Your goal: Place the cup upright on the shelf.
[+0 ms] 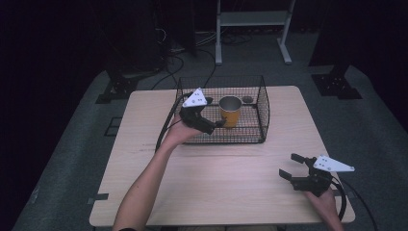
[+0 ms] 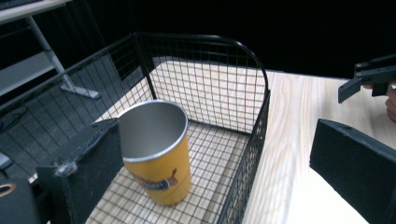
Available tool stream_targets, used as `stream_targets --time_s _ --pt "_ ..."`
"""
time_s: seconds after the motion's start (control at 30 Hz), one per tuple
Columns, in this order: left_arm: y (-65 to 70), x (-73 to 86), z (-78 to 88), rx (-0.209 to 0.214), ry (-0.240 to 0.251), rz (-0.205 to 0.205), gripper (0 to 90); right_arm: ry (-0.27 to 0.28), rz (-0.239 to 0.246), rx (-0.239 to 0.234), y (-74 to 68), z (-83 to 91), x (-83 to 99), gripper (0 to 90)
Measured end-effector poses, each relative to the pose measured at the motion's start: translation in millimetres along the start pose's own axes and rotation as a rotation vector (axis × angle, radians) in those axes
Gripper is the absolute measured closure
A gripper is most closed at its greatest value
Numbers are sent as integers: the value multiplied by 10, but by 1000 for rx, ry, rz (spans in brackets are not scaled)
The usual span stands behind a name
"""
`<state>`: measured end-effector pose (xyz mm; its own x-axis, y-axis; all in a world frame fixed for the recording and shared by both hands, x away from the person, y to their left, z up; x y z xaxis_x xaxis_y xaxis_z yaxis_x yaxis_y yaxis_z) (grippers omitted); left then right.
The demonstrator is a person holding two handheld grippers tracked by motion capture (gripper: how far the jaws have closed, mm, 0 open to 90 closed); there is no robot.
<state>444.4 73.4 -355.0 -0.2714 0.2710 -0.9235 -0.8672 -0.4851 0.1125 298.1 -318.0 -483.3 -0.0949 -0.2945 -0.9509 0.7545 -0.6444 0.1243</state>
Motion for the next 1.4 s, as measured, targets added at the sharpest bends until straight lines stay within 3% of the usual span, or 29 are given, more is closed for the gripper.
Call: stream_targets --time_s 0.37,0.8,1.1,1.4 --pt "91 176 178 -13 33 15 21 -3 0 2 -2 0 -1 133" --pt "206 377 342 -16 36 22 21 -3 -3 6 -2 0 -1 133" --pt "208 509 430 -24 48 42 21 -3 -4 7 3 1 1 133" --pt "259 634 531 -33 54 35 21 -4 -5 10 3 1 1 133"
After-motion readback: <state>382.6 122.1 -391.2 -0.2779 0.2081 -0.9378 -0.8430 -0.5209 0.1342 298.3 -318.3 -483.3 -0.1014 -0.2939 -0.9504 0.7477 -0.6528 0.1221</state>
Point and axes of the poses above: each handheld gripper's, and its own axes: z roughly backward along the jaws, x roughly out of its underside, y roughly to its right, the point moved 1 cm from there along -z, roughly forward along the jaws, and after that the axes turned 14 degrees about z, right-handed, at the moved point
